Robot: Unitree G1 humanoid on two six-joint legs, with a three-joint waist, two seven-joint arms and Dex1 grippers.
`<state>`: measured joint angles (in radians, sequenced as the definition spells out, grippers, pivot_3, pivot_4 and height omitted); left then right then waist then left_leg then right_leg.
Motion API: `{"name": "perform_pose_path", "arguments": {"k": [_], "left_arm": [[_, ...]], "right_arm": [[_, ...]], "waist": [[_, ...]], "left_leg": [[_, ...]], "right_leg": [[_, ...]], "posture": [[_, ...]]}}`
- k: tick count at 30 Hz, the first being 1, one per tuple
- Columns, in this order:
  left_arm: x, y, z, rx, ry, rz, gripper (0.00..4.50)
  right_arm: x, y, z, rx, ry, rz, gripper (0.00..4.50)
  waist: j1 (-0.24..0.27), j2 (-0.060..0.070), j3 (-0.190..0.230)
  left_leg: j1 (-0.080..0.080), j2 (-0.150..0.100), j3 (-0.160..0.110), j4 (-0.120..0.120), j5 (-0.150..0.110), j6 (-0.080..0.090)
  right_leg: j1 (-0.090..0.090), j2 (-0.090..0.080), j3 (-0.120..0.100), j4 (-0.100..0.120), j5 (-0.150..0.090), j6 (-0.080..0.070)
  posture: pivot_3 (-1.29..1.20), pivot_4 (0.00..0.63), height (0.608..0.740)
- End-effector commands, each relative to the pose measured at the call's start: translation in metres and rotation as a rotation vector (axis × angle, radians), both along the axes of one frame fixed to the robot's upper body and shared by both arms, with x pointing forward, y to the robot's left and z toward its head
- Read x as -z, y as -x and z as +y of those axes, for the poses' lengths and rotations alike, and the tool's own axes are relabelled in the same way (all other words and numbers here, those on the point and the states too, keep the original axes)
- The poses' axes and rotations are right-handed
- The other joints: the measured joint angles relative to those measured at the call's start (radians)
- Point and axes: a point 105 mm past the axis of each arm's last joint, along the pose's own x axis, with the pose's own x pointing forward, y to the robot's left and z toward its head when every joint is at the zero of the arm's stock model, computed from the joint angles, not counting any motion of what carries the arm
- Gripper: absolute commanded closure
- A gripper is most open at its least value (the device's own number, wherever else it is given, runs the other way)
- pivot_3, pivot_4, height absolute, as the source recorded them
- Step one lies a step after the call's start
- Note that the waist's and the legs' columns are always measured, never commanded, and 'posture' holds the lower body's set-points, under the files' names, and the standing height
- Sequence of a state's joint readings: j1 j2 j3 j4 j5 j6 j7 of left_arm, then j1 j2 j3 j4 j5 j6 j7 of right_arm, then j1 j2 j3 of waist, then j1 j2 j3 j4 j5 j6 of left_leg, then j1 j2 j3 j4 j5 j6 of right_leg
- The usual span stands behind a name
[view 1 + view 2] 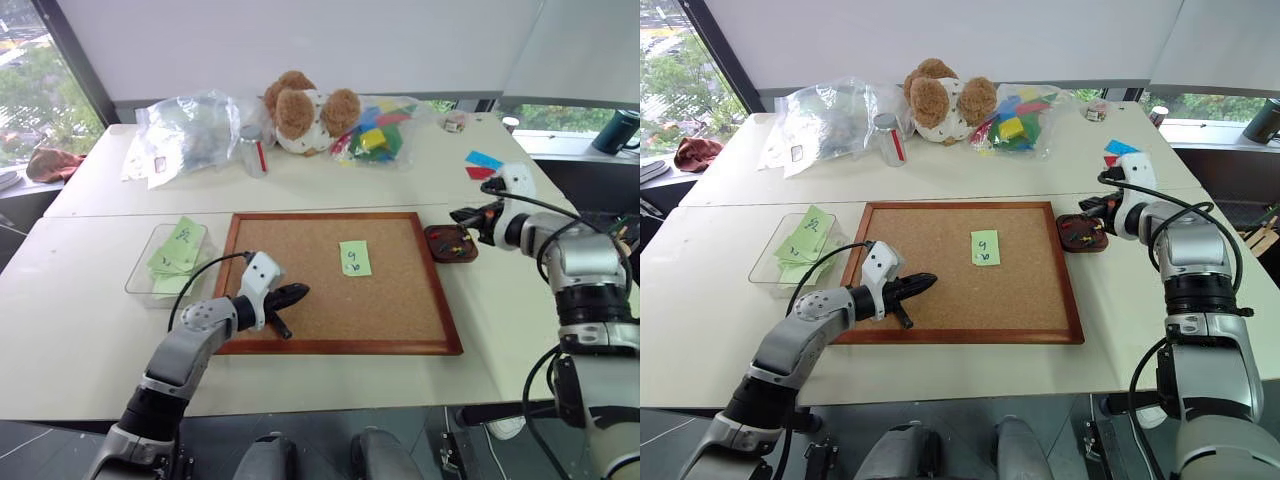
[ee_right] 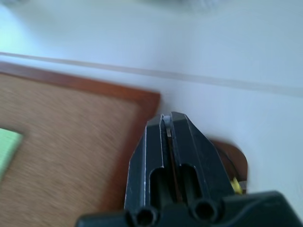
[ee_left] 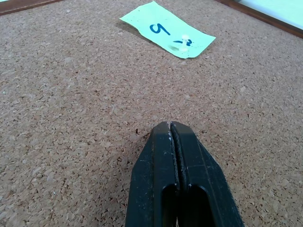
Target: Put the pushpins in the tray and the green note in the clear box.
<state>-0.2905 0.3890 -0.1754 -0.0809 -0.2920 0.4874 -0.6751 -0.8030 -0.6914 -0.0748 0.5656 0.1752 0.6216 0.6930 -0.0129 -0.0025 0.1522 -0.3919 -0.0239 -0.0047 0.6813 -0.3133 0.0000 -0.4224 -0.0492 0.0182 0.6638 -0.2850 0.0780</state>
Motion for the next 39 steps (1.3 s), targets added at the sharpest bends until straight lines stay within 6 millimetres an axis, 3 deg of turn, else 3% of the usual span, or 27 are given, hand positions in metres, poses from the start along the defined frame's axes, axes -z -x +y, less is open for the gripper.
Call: {"name": "perform_pose_path", "arguments": {"k": [1,6,7,10,16,23,29,34,39], "left_arm": [[0.025,0.006,0.004,-0.015,-0.051,0.086,4.50],[0.026,0.007,0.006,-0.025,-0.051,0.088,4.50],[0.026,0.008,0.007,-0.025,-0.052,0.088,4.50],[0.026,0.009,0.008,-0.026,-0.054,0.087,4.50],[0.025,0.009,0.009,-0.028,-0.058,0.086,4.50],[0.024,0.008,0.007,-0.020,-0.060,0.083,4.50],[0.024,0.008,0.007,-0.016,-0.062,0.082,4.50],[0.024,0.008,0.007,-0.015,-0.062,0.081,4.50],[0.024,0.007,0.006,-0.014,-0.060,0.081,4.50]], "right_arm": [[-0.007,-0.007,0.001,-0.008,0.012,-0.034,4.45],[0.010,-0.007,0.000,-0.004,0.006,0.006,4.45],[0.013,-0.007,0.000,-0.001,0.009,0.014,4.20],[0.017,-0.006,-0.001,0.000,0.009,0.023,3.17],[0.005,-0.007,0.002,-0.021,0.017,-0.014,0.10],[-0.020,0.001,0.020,-0.106,0.022,-0.065,0.04],[-0.031,0.022,0.071,-0.332,0.067,-0.092,0.04],[-0.019,0.045,0.121,-0.519,0.074,-0.081,0.04],[0.011,0.060,0.164,-0.629,0.054,-0.027,0.04]], "waist": [[0.000,0.000,0.000],[0.000,0.000,0.000],[0.000,0.000,0.000],[-0.001,0.000,0.000],[-0.002,0.001,0.000],[0.000,0.001,0.000],[-0.002,0.001,0.000],[0.000,0.001,0.000],[0.000,0.001,0.000]], "left_leg": [[0.000,0.000,0.000,0.000,0.000,0.000],[0.000,0.000,0.000,0.000,0.000,0.000],[0.000,0.000,0.000,0.000,0.000,0.000],[0.000,0.000,0.000,0.000,0.000,0.000],[0.000,0.000,0.000,0.000,0.000,0.000],[0.000,0.000,0.000,0.000,0.000,0.000],[0.000,0.000,0.000,-0.001,0.000,0.000],[0.000,0.000,0.000,-0.001,0.000,0.000],[0.000,0.000,-0.001,-0.001,0.000,0.000]], "right_leg": [[0.000,0.000,0.000,0.000,0.000,0.000],[0.000,0.000,0.000,0.000,0.000,0.000],[0.000,0.000,0.000,0.000,0.000,0.000],[0.000,0.000,0.000,0.000,0.000,0.000],[0.000,0.000,0.000,0.000,0.000,0.000],[0.000,0.000,0.000,0.000,0.000,0.000],[0.000,0.000,0.000,0.000,0.000,0.000],[0.000,0.000,0.000,0.000,0.000,0.000],[0.000,0.000,0.000,0.000,0.000,0.000]], "posture": [[0.00,0.150,0.740],[0.00,0.150,0.740],[0.00,0.150,0.740],[0.00,0.150,0.740],[0.00,0.150,0.740],[0.00,0.150,0.740],[0.00,0.150,0.740],[0.00,0.150,0.740],[0.00,0.150,0.740]]}}
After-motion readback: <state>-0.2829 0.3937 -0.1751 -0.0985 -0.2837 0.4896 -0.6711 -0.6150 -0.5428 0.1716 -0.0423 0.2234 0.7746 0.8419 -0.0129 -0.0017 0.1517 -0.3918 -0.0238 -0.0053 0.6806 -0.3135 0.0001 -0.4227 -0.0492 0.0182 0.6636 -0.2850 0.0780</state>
